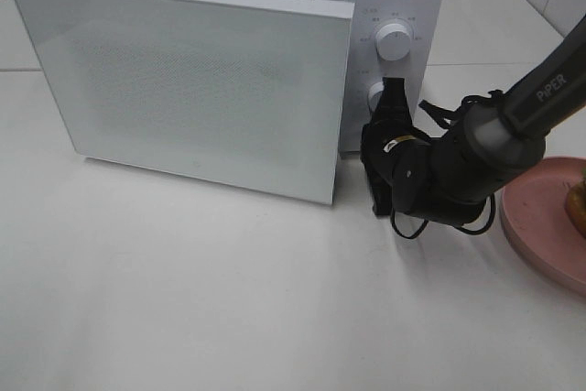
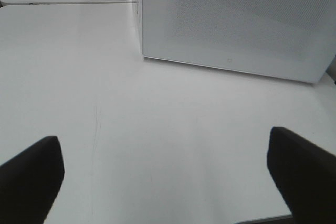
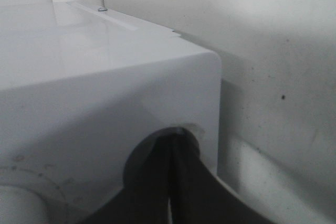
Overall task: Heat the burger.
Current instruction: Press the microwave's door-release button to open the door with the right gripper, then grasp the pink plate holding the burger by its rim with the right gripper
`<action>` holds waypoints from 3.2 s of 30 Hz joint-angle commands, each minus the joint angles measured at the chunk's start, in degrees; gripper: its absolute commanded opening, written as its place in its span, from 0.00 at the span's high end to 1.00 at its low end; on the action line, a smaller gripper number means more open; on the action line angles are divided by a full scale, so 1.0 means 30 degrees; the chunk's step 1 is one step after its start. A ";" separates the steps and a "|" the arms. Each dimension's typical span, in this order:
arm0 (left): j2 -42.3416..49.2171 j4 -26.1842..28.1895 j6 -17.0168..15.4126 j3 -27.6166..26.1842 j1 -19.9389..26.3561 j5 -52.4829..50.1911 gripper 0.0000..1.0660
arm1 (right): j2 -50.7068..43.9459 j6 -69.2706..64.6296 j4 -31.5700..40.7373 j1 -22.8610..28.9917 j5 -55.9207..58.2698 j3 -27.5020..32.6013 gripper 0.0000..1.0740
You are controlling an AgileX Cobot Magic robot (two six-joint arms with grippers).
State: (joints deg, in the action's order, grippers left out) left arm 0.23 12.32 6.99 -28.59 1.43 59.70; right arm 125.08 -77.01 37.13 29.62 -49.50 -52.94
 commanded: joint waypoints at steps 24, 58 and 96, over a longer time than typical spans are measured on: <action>0.0420 0.0019 0.0019 0.0038 0.0000 -0.0134 0.03 | -0.1413 -0.0497 -0.0745 -0.0172 -0.2273 0.0382 0.99; 0.0420 0.0019 0.0019 0.0038 0.0000 -0.0134 0.03 | -0.9015 0.3610 -0.0649 0.0802 0.4106 0.7315 0.97; 0.0420 0.0019 0.0019 0.0038 0.0000 -0.0134 0.03 | -1.3178 2.2212 -1.1039 -0.3209 2.7406 0.2368 0.93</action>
State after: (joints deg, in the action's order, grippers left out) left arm 0.23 12.32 6.99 -28.59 1.43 59.70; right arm 86.29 -11.57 9.74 20.40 27.79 -44.06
